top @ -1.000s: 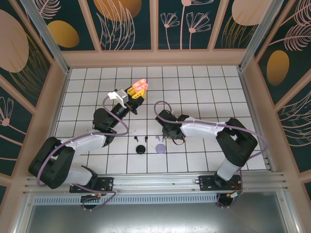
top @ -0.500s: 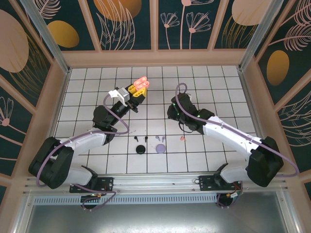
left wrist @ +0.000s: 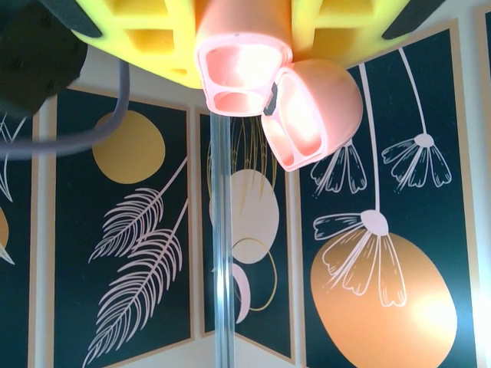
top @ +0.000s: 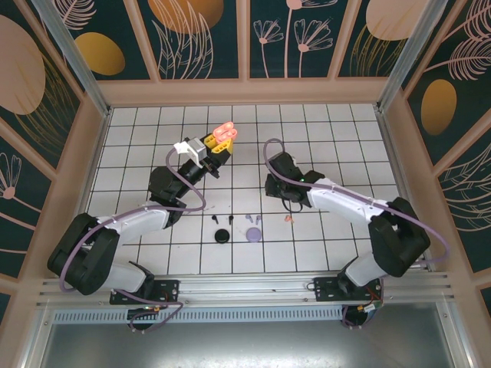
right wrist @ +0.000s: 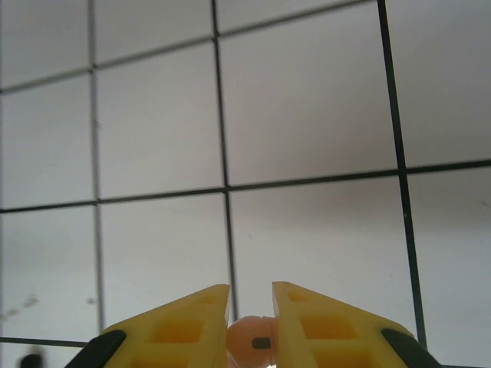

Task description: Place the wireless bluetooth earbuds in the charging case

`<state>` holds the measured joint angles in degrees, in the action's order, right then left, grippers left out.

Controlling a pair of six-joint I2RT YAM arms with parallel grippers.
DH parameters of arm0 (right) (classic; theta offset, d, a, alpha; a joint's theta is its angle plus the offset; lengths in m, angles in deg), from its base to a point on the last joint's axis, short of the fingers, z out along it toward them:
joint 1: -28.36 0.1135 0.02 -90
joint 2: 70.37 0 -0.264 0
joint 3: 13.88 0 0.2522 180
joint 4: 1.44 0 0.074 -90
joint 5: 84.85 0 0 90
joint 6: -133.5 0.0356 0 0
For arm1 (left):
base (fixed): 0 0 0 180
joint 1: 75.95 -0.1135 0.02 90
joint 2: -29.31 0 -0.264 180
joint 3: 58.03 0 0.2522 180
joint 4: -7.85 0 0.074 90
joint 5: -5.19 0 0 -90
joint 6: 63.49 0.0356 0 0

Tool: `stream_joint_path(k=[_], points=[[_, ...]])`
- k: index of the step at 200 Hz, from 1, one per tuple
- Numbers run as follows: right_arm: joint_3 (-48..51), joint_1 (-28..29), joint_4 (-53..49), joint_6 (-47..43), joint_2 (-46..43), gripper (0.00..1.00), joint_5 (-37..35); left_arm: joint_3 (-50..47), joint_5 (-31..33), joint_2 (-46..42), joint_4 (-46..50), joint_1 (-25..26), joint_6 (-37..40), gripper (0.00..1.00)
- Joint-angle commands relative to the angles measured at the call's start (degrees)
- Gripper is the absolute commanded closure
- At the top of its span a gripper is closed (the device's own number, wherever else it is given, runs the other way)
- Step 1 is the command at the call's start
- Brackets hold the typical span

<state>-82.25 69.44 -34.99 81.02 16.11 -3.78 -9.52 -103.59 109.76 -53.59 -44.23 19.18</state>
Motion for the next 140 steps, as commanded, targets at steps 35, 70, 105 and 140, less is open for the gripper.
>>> stream_joint_path(k=[35,70,105,140], points=[[1.17,2.42,-2.87,-2.75,7.72,0.81,-0.92,1.22,0.77,-0.07,-2.23,0.44,-0.94,1.0],[0.19,3.54,-4.13,-3.49,12.08,0.8,-1.18,0.94,0.77,-0.38,-2.45,0.44,-1.03,1.0],[-1.25,4.53,-6.17,-3.41,14.58,0.79,-2.14,0.62,0.68,-0.68,-2.98,0.44,-1.32,1.0],[-2.49,4.89,-8.44,-1.79,14.87,0.68,-2.45,0.2,0.68,-0.9,-3.68,0.44,-1.68,1.0]])
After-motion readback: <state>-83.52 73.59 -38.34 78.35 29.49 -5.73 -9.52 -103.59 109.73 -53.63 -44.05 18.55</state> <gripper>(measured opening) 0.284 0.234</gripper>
